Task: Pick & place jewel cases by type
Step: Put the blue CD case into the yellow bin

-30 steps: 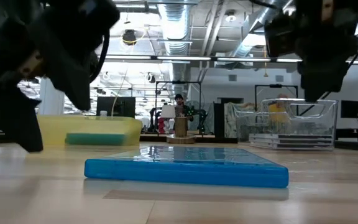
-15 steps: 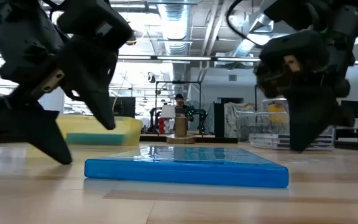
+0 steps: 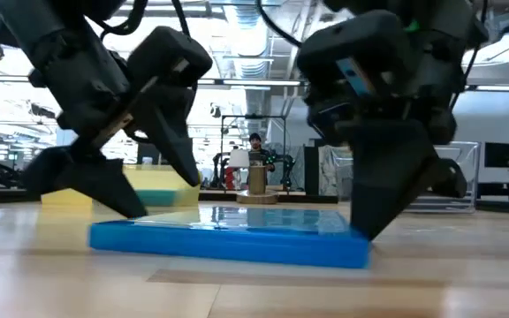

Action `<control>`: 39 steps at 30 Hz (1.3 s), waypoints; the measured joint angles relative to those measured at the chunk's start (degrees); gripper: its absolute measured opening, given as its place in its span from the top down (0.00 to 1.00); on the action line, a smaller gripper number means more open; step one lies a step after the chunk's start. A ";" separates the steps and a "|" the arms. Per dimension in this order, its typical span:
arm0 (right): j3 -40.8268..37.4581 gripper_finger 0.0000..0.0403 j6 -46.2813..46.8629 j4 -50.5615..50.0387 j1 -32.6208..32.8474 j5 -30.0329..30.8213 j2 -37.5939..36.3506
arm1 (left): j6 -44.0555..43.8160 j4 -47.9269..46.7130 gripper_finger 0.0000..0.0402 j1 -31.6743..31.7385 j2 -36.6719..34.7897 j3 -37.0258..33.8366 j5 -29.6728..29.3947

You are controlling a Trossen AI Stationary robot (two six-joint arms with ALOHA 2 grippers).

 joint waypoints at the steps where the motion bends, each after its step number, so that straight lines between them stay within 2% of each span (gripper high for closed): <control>1: 0.76 1.00 -0.09 -0.11 -0.18 0.01 0.69 | 0.46 0.11 0.29 0.31 0.04 0.00 -0.03; 22: 2.36 1.00 -1.99 -0.16 -1.92 -0.35 1.73 | 6.82 1.26 0.29 1.41 0.04 -0.01 2.11; 39: 2.18 1.00 -2.91 2.99 -4.78 -0.03 1.88 | 7.29 1.13 0.29 1.37 0.02 -0.02 1.76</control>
